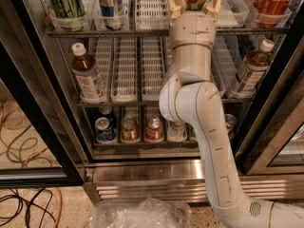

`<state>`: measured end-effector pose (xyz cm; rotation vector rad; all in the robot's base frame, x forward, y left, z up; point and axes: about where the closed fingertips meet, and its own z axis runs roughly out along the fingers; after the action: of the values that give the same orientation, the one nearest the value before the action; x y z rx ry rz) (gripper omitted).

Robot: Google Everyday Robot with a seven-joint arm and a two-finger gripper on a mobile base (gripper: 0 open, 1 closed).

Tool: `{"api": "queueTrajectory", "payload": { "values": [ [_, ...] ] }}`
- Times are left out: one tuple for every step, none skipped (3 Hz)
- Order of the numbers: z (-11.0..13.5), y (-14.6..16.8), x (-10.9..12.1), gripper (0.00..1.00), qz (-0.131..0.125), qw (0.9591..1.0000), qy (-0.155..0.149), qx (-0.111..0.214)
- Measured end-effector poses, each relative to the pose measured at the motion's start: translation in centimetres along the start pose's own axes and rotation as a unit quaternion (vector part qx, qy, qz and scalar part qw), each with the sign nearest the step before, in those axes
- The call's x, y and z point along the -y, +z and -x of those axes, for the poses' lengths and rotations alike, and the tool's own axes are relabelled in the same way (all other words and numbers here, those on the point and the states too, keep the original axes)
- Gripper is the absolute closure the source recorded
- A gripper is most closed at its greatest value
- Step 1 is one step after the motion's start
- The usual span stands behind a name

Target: Pick 7up can from top shelf of fridge

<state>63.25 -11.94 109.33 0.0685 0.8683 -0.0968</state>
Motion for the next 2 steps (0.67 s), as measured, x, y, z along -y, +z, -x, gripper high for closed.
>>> {"api": "queueTrajectory", "payload": {
  "values": [
    [-0.37, 0.1, 0.11, 0.52, -0.002, 1.0, 0.0, 0.0],
    [-0.37, 0.1, 0.11, 0.75, -0.002, 1.0, 0.0, 0.0]
  ]
}}
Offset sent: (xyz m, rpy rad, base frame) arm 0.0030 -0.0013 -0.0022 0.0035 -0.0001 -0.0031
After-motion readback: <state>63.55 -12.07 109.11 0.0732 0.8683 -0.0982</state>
